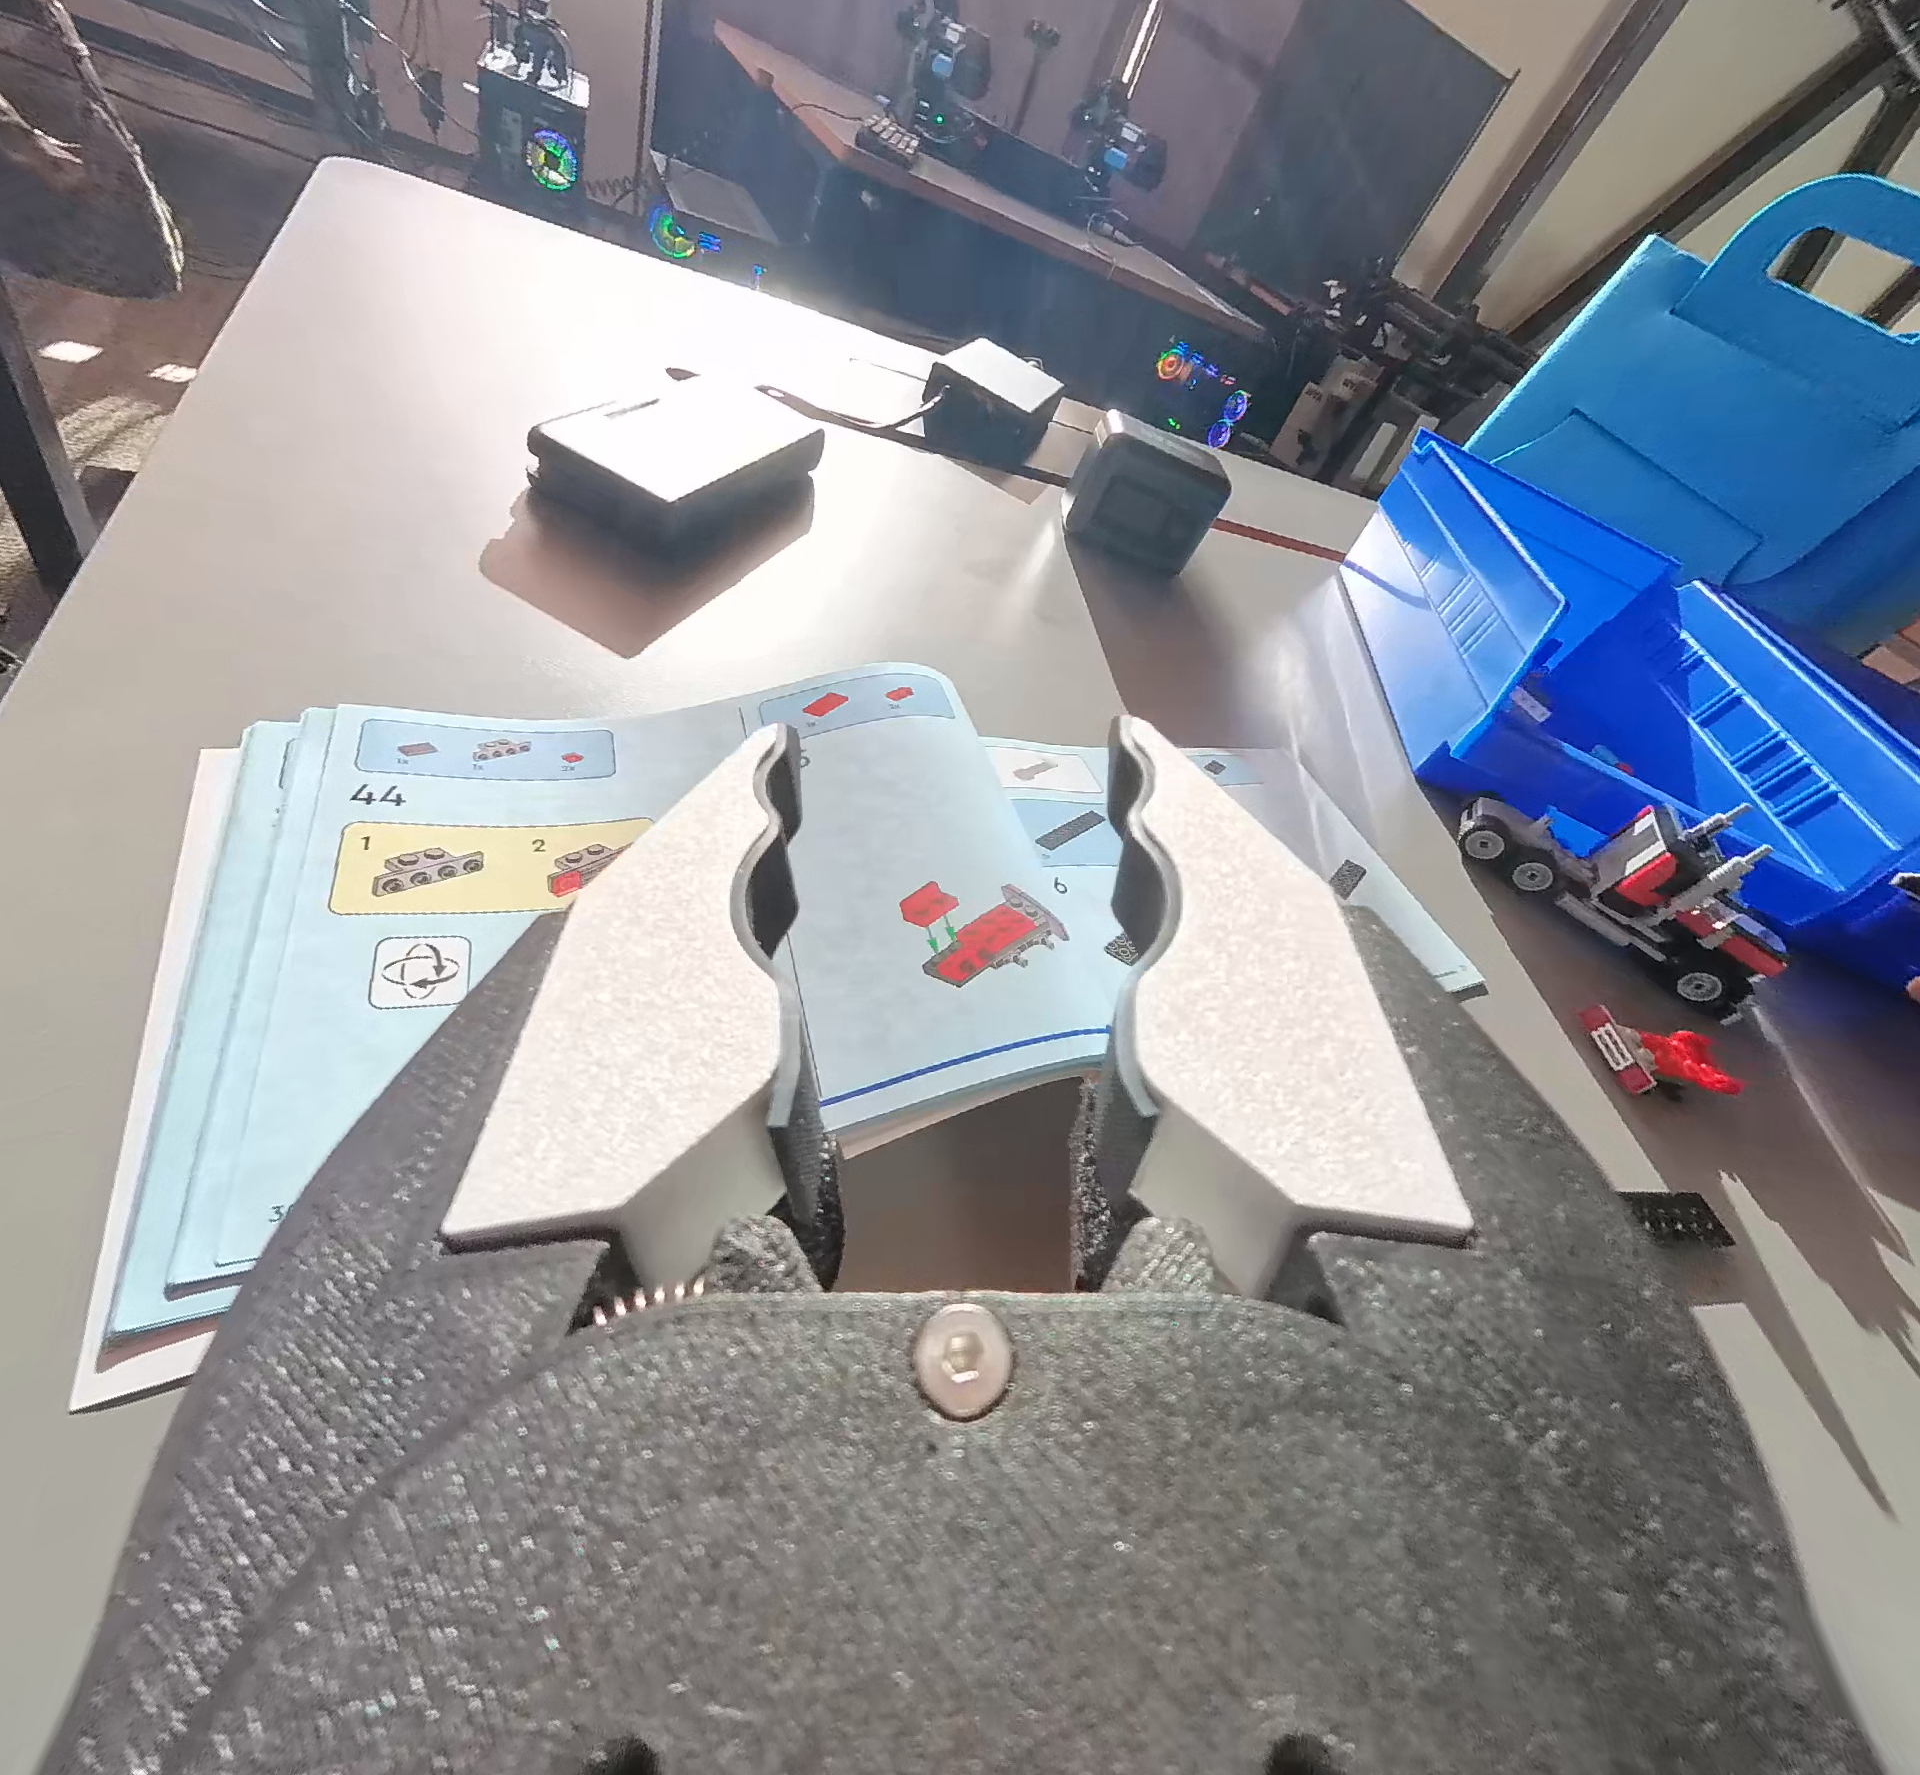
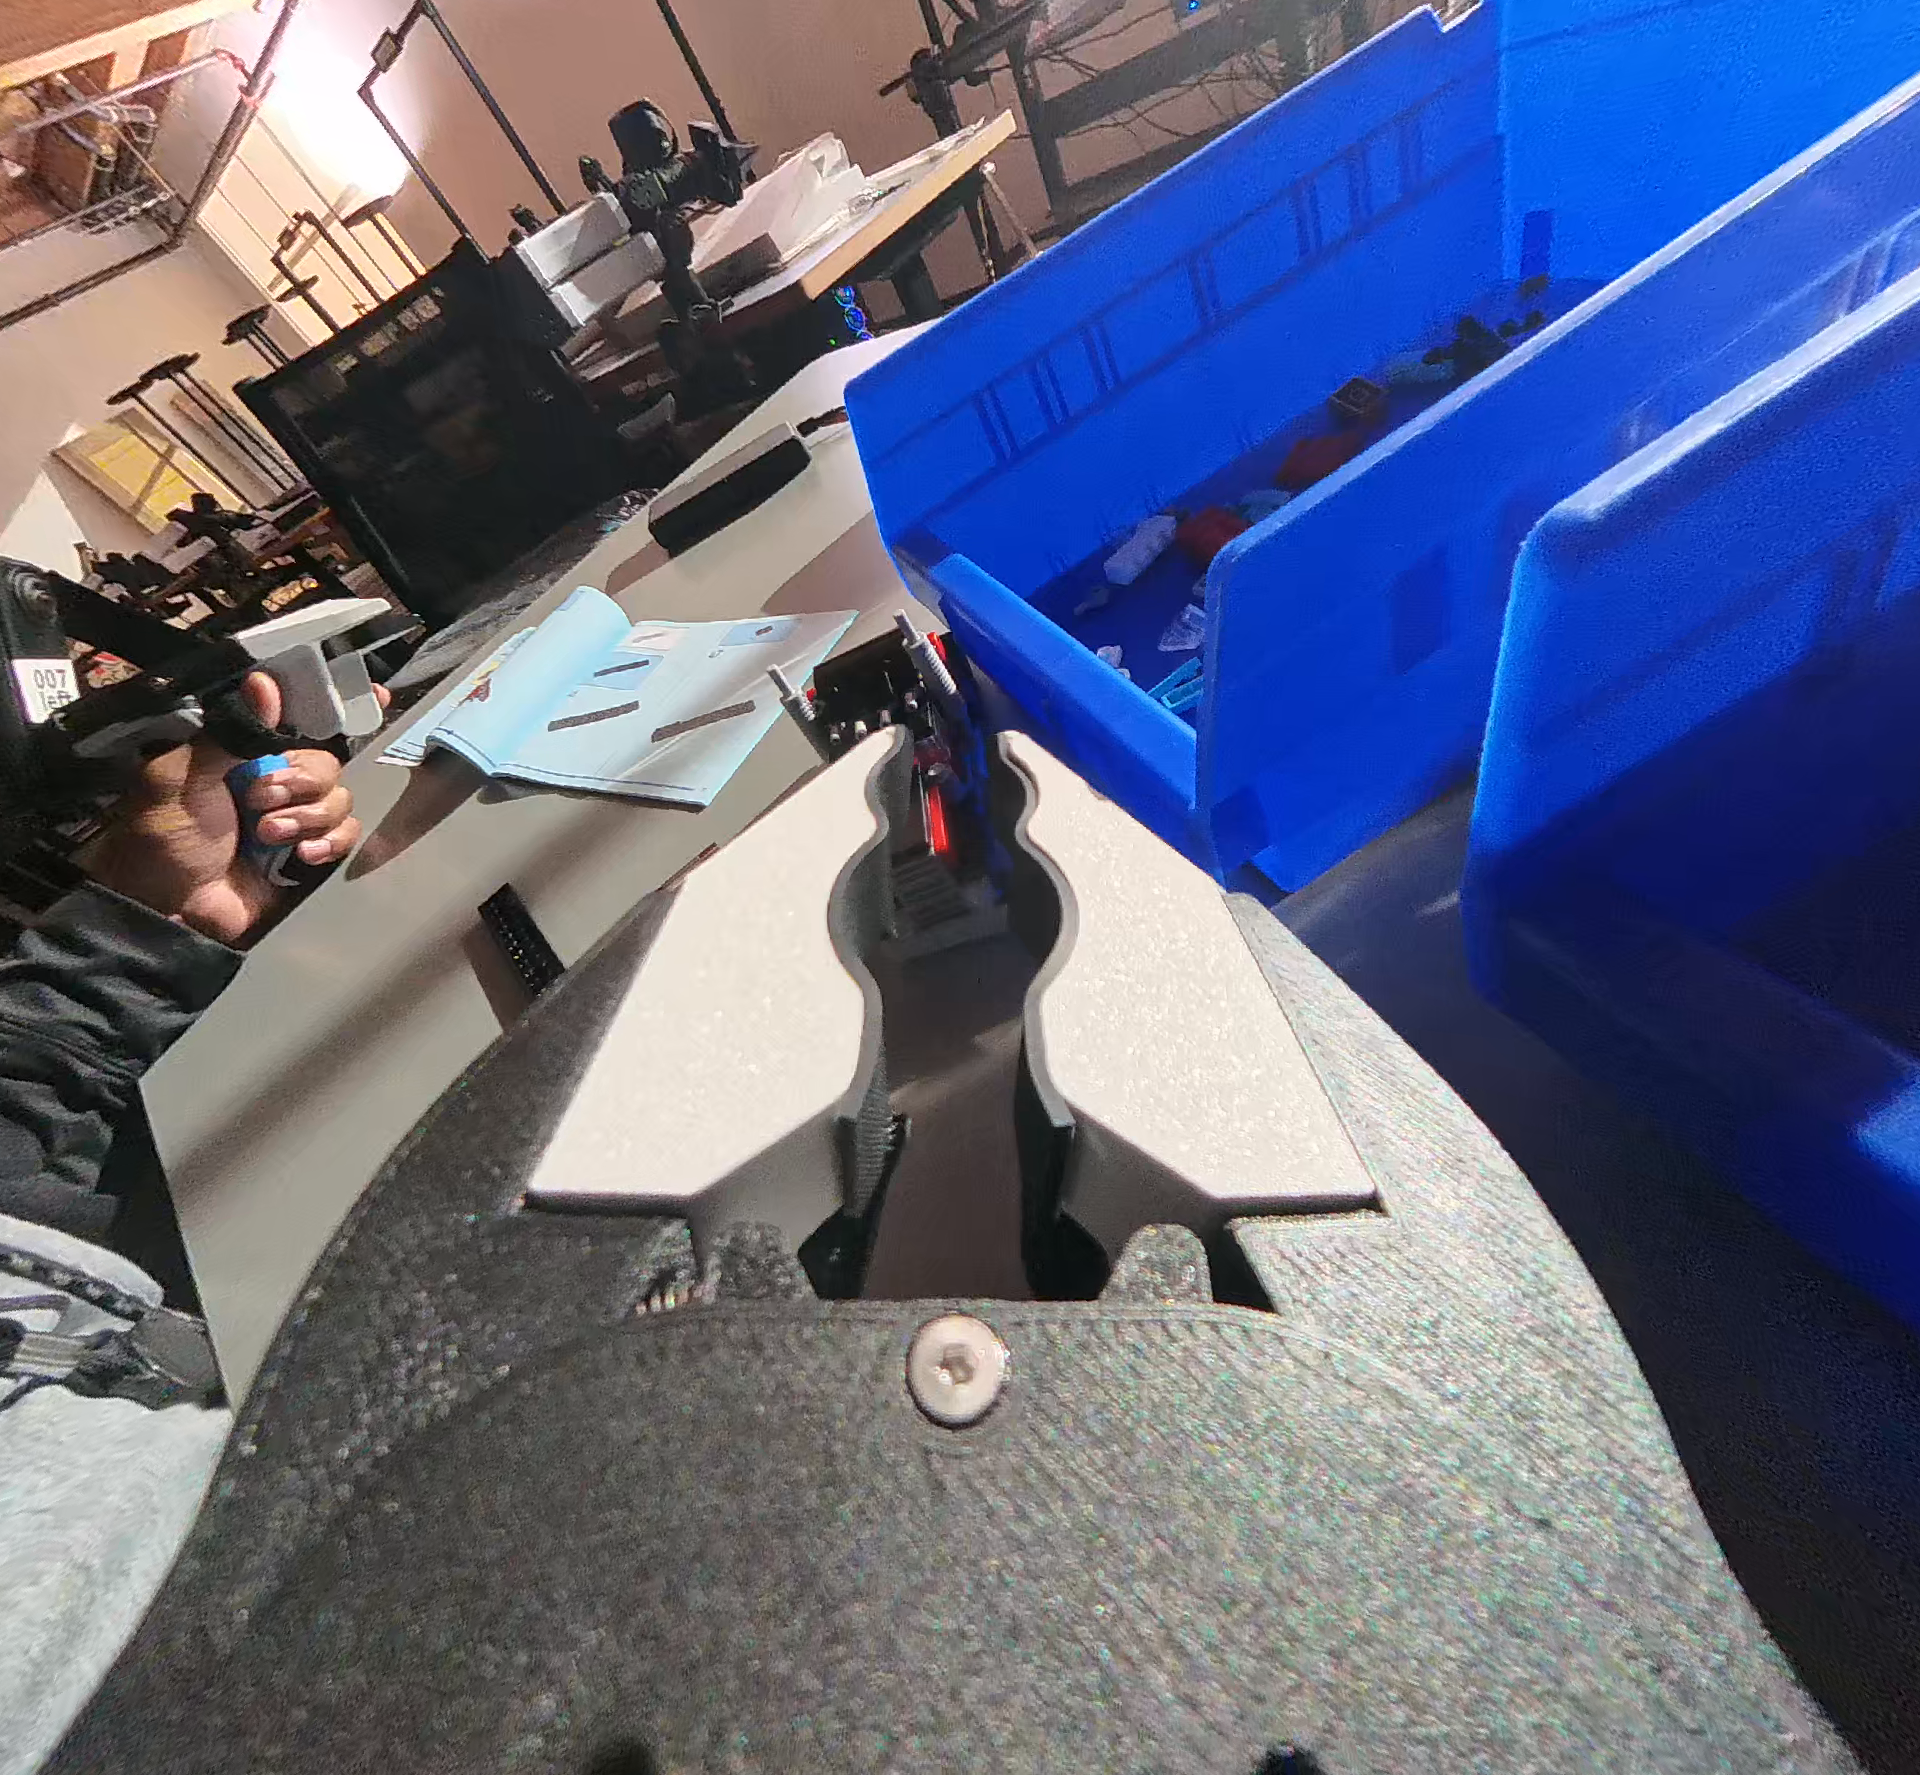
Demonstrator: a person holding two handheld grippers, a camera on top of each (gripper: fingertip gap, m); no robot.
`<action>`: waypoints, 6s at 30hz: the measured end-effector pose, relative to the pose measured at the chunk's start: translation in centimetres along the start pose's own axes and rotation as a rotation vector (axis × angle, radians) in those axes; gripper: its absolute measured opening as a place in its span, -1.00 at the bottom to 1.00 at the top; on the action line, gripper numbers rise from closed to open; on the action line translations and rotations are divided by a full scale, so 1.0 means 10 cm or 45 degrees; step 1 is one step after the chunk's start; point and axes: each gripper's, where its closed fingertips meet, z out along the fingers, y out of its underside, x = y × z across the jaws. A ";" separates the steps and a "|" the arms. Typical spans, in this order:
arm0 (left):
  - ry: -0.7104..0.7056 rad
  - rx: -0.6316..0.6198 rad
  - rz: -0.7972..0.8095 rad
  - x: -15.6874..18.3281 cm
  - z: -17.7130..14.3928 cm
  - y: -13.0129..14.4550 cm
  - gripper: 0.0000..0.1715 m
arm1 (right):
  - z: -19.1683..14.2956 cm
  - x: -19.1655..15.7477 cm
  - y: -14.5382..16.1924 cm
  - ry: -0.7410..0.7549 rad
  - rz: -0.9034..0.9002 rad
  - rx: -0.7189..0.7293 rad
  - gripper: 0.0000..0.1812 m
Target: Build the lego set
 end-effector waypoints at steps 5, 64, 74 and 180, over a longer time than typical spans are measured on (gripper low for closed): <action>-0.034 -0.023 0.054 0.02 0.03 0.03 -0.30 | 0.01 0.02 0.01 -0.001 0.021 -0.008 -0.82; 0.871 -1.455 1.382 3.79 2.66 1.92 -0.68 | -0.22 0.11 -0.06 -0.045 0.110 0.061 -0.82; 0.937 -1.238 1.148 3.89 2.34 1.34 -0.68 | -0.23 0.12 -0.06 -0.040 0.111 0.066 -0.82; 1.251 -0.328 -0.260 2.47 -0.44 0.77 -0.93 | 0.48 -2.24 0.90 -1.092 -0.075 -0.657 -0.94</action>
